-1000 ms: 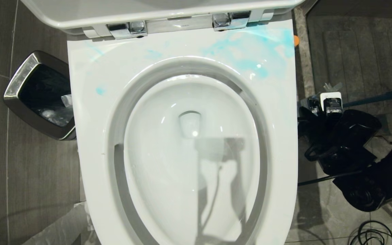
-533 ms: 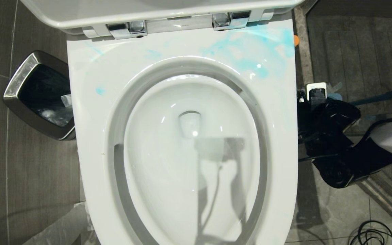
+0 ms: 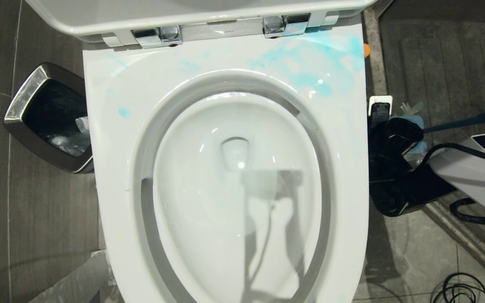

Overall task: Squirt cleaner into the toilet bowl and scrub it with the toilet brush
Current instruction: Pour in the cleaning agent

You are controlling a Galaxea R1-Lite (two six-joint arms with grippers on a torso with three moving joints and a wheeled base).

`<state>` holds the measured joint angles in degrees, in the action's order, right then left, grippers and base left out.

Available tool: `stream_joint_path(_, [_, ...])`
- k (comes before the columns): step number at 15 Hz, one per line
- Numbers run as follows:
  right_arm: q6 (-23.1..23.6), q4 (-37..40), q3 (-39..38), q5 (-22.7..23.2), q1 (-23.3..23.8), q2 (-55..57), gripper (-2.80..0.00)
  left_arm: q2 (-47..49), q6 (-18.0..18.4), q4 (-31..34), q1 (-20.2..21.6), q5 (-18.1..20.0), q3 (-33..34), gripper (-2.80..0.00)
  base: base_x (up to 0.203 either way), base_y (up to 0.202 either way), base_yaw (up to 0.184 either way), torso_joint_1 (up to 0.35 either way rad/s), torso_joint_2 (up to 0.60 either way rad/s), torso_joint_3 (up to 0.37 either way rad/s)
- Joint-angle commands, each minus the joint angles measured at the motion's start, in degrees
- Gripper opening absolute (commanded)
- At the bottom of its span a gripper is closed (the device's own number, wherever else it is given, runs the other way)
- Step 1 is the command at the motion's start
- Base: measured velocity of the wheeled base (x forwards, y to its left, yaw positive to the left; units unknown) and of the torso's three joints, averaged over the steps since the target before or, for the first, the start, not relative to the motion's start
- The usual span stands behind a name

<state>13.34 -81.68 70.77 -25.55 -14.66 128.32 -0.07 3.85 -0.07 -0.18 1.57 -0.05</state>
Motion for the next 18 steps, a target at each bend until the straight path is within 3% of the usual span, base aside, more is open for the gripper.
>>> stream_joint_path(1, [0.0, -0.5, 1.0, -0.3, -0.3, 1.9, -2.8, 0.1, 0.0, 0.0, 0.0, 0.0, 0.0, -2.8, 0.0, 0.0, 0.0, 0.0, 0.0, 0.0])
stream_joint_path(10, [1.6, -4.5, 4.8, -0.9, -2.7, 5.0, -2.8, 0.1, 0.0, 0.0, 0.0, 0.0, 0.0, -2.8, 0.0, 0.0, 0.0, 0.0, 0.0, 0.0])
stream_joint_path(11, [1.8, -4.3, 4.8, -1.8, -2.7, 5.1, 0.0, 0.1, 0.0, 0.0, 0.0, 0.0, 0.0, -2.8, 0.0, 0.0, 0.0, 0.0, 0.0, 0.0])
stream_joint_path(18, [1.6, -4.3, 7.8, -1.8, -2.7, 6.0, 0.0, 0.1, 0.0, 0.0, 0.0, 0.0, 0.0, -2.8, 0.0, 0.0, 0.0, 0.0, 0.0, 0.0])
